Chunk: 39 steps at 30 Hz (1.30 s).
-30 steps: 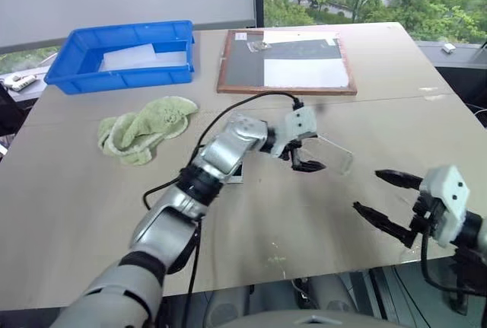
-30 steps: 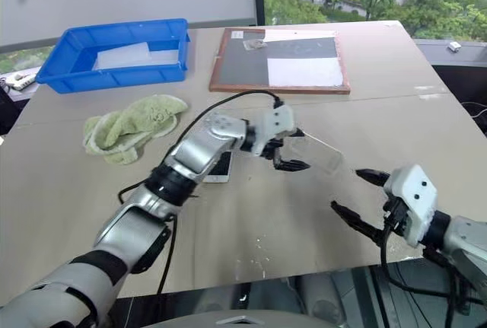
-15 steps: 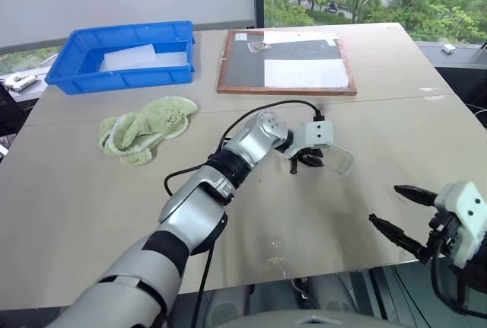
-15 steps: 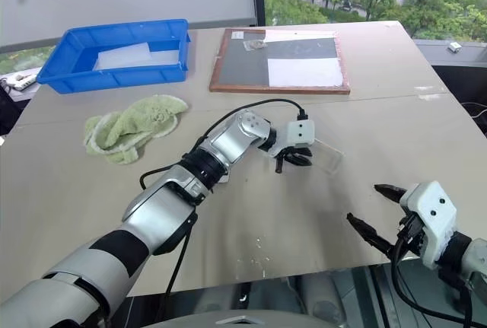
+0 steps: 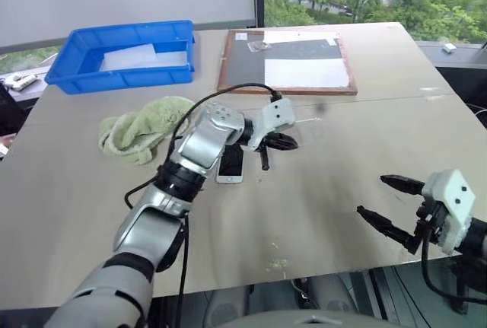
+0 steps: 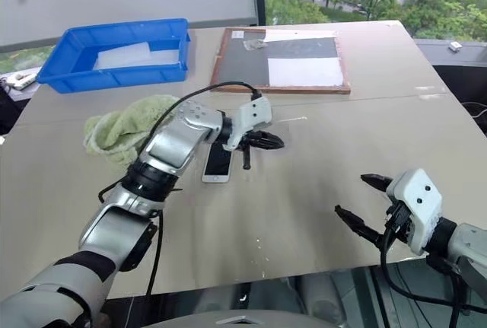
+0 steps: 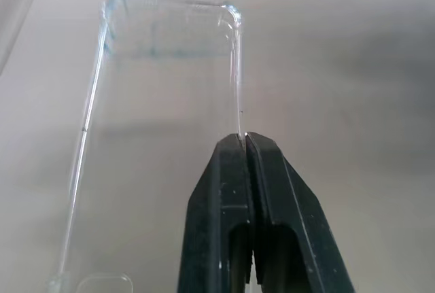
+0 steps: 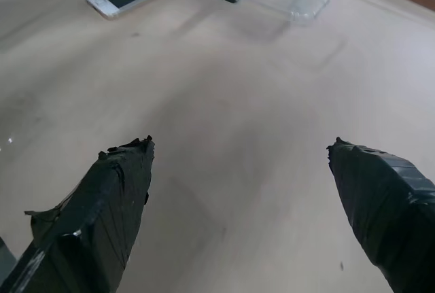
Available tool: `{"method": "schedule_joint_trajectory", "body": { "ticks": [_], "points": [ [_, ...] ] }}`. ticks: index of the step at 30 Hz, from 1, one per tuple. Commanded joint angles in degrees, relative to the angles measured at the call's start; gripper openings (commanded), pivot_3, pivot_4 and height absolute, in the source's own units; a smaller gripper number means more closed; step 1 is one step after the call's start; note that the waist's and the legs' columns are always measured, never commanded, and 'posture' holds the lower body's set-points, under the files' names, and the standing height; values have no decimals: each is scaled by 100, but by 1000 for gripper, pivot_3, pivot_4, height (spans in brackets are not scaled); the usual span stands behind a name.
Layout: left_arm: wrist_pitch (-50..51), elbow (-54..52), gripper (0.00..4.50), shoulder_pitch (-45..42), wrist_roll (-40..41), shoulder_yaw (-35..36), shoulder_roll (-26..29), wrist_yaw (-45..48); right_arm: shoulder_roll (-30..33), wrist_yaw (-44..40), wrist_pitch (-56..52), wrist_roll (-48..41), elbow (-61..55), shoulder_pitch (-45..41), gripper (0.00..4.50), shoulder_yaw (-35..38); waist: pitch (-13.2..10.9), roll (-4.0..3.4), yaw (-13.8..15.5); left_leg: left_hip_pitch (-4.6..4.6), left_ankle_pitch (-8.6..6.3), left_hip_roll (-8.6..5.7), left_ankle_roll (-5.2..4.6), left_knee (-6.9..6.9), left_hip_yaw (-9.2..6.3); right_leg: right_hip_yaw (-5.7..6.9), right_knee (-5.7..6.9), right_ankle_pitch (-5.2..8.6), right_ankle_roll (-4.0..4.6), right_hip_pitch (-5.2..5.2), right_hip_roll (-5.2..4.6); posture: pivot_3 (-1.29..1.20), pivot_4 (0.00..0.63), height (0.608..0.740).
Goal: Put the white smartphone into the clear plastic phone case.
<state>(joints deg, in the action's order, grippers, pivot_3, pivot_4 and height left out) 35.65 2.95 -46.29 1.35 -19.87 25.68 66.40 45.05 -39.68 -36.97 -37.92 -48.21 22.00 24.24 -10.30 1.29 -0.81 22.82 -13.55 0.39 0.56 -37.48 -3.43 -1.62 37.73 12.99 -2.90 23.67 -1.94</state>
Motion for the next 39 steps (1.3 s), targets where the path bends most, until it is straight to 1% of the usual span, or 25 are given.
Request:
{"method": "schedule_joint_trajectory", "body": {
  "ticks": [1,4,9,10,13,15,19,21,25,28,32,39],
  "points": [
    [526,-1462,29,527,381,582,688,31,64,-76,24,-161,46,-287,4500,-76,-1,0,-23,0,0,1,0,0,0,1,-1,0,0,0,1,0,150,740],
    [852,-2213,29,1093,689,964,1256,22,89,-181,99,-124,102,-376,4500,-163,-1,0,-3,-6,0,4,0,4,-1,2,1,1,1,0,2,0,150,740],
    [1239,-2979,29,1970,1187,1611,1827,-124,51,-336,261,-37,157,-332,4500,-218,0,1,16,-3,0,4,0,1,-1,4,-3,7,12,-1,-1,0,150,740],
    [879,-3096,29,2386,1060,1731,2028,-181,23,-387,361,16,158,-294,4500,-275,-1,1,22,-3,0,3,0,1,0,4,-2,9,13,-2,-3,0,150,740],
    [246,-3198,29,3315,983,2230,2418,-247,-45,-495,602,139,191,-227,4500,-404,1,0,-26,-10,0,7,0,6,8,-2,-4,10,15,-1,-2,0,150,740],
    [-66,-3175,29,3599,1023,2389,2561,-261,-43,-569,713,206,241,-224,4500,-439,0,0,6,-13,0,13,0,12,8,-3,-3,11,18,1,2,0,150,740],
    [-555,-3007,29,4533,1166,2878,2708,-156,-73,-823,1068,269,415,-313,4500,-494,1,1,18,-15,0,14,0,2,9,1,-2,15,26,-3,-3,0,150,740],
    [-546,-2893,29,4731,1311,3045,2585,-276,-115,-939,1203,199,430,-326,4500,-498,1,1,26,-14,0,14,0,2,12,0,-4,15,26,-3,-5,0,150,740],
    [-884,-2670,29,5018,1333,3097,2503,-377,-145,-1089,1400,171,452,-334,4500,-467,1,1,29,-10,0,17,0,2,6,5,-4,15,26,-2,-5,0,150,740],
    [-1345,-2414,29,5247,1272,3091,2511,-331,-105,-1255,1601,250,507,-311,4500,-452,1,1,13,-10,0,16,0,3,9,2,-5,15,26,-2,-5,0,150,740],
    [-1702,-2234,29,5295,1348,3070,2596,-209,-12,-1403,1716,348,600,-346,4500,-500,1,1,16,-12,0,17,0,3,11,2,-4,15,26,-1,-4,0,150,740],
    [-2840,-1593,29,5221,1590,3030,2954,827,42,-1446,1623,290,700,-725,4500,-711,1,1,16,-12,-1,17,1,4,11,3,-4,15,27,0,-3,0,150,740]
  ]
}}
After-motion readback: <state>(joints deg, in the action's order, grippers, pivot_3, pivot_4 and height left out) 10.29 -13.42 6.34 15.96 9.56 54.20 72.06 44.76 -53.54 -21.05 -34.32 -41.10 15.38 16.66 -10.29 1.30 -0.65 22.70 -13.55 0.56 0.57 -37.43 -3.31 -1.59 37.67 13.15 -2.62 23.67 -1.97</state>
